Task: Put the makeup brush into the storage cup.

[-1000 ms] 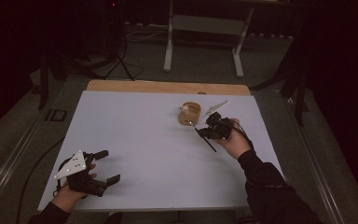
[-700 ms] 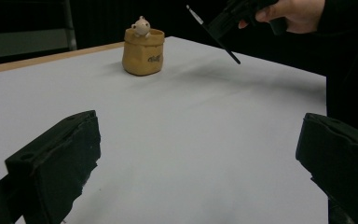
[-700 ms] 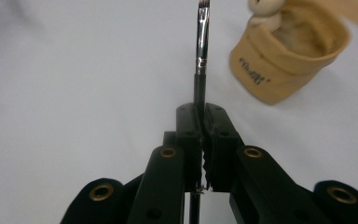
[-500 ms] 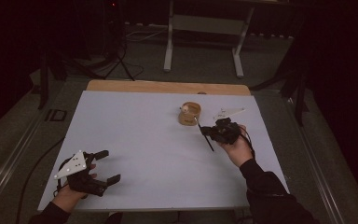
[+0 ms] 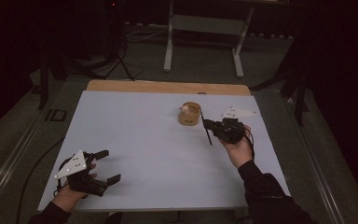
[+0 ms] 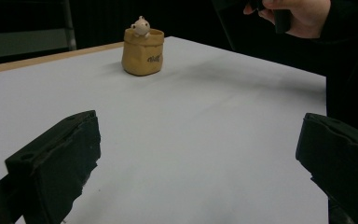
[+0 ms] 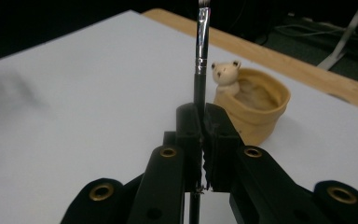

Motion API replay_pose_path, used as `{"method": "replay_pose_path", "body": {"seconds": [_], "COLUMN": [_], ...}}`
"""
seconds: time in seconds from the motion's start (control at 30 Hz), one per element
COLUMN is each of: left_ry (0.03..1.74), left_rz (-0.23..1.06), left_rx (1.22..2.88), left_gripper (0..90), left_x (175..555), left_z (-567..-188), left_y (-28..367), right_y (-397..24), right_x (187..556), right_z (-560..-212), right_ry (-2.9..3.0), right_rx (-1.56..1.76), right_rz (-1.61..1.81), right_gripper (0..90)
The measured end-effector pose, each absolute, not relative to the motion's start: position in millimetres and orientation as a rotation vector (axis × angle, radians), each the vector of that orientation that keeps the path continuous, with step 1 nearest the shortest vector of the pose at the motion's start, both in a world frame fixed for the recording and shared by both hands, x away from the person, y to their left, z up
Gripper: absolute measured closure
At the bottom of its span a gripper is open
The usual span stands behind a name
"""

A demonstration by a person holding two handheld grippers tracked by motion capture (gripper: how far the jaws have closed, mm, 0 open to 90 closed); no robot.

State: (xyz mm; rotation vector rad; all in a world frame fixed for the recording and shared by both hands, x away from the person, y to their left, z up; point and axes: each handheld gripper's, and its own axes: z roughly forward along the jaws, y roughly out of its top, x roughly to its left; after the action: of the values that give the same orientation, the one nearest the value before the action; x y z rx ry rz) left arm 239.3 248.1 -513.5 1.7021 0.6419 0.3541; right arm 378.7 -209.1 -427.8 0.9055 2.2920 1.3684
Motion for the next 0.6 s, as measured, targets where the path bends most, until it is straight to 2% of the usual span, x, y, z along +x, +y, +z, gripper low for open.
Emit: {"method": "replay_pose_path", "body": {"seconds": [0.6], "left_ry": [0.643], "left_rz": [0.351], "left_rx": [1.697], "left_gripper": [0.1], "left_x": [239], "left_z": [-514], "left_y": [248], "right_y": [-205], "right_x": [395], "right_z": [-393], "right_ry": [2.115], "right_rx": [0.927], "right_rz": [1.446], "right_gripper": [85.8]}}
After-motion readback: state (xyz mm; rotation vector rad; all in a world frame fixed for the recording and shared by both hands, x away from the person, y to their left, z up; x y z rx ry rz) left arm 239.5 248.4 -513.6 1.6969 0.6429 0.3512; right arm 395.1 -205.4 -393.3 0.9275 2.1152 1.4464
